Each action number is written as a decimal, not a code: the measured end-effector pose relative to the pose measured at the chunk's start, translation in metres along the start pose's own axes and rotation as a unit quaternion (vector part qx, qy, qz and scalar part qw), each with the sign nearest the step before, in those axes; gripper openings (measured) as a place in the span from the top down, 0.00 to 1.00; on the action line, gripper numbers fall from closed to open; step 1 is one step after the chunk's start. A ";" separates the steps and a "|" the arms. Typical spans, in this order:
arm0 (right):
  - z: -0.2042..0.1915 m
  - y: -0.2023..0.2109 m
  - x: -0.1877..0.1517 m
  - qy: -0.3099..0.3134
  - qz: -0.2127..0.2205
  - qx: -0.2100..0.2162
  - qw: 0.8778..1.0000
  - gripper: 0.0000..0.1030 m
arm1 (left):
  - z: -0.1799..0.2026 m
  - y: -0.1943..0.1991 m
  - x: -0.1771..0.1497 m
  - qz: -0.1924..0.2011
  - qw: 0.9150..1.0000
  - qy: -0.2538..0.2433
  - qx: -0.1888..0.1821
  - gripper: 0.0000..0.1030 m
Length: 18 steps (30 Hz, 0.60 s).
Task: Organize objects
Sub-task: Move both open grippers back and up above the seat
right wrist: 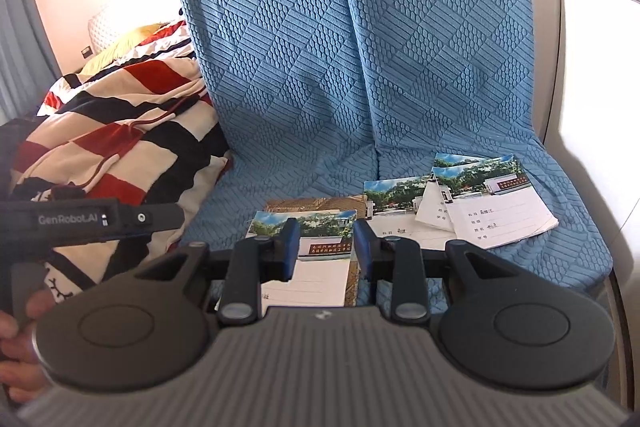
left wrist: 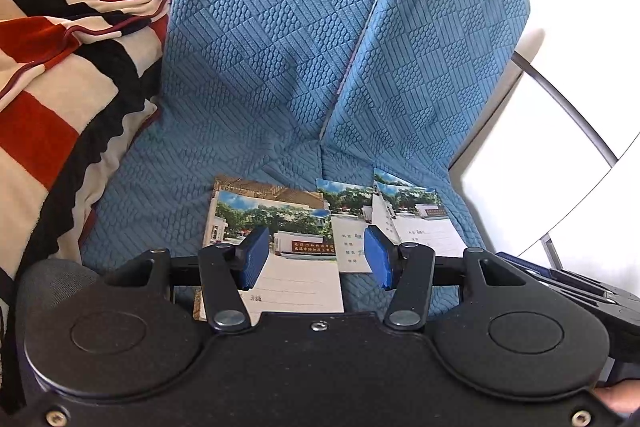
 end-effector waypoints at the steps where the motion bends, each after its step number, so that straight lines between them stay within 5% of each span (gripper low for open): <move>1: 0.002 0.000 -0.001 -0.001 -0.002 -0.001 1.000 0.68 | 0.001 -0.002 0.000 -0.003 1.000 0.000 -0.002 0.51; 18: 0.039 -0.003 -0.013 -0.020 -0.007 -0.029 0.999 0.68 | 0.031 -0.028 -0.007 -0.023 0.999 -0.019 -0.012 0.51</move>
Point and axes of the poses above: each gripper's, at about its wrist camera, not at the fingertips, and y roughly against the way its jaws point, z to its right, x to its top, the point moved 5 cm from there along -y, roughly the way its jaws point, and after that the axes turned 14 degrees about -x, right-handed, at the moved point
